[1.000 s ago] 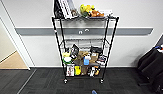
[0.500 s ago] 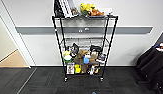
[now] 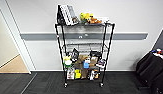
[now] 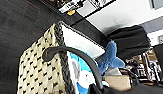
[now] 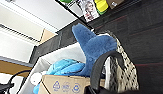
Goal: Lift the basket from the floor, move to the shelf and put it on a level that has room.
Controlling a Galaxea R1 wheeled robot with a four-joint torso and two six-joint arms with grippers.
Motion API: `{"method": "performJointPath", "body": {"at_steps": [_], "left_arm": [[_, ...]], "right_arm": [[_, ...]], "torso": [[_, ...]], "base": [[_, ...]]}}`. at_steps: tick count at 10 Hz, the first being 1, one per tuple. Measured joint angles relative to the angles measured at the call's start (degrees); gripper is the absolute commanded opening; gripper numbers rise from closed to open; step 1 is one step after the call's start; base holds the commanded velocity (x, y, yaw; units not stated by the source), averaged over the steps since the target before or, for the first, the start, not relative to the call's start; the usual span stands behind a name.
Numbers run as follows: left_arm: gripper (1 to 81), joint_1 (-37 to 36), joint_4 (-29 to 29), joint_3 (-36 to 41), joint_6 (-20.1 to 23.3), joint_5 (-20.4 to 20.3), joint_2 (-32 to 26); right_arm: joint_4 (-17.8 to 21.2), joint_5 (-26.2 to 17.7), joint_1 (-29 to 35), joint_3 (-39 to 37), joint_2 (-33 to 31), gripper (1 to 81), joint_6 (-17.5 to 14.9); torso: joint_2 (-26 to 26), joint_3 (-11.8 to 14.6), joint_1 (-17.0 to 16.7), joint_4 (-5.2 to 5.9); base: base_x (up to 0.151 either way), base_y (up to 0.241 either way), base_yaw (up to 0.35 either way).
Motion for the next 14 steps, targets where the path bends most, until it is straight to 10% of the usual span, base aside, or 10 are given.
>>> {"method": "performJointPath", "body": {"at_steps": [14], "left_arm": [[1.0, 1.0, 0.5, 0.1, 0.1, -0.4, 0.3]], "right_arm": [[0.0, 0.4, -0.9, 0.0, -0.1, 1.0, 0.0]], "torso": [[0.0, 3.5, -0.3, 0.00]], "base": [[0.052, 0.000, 0.000]]}}
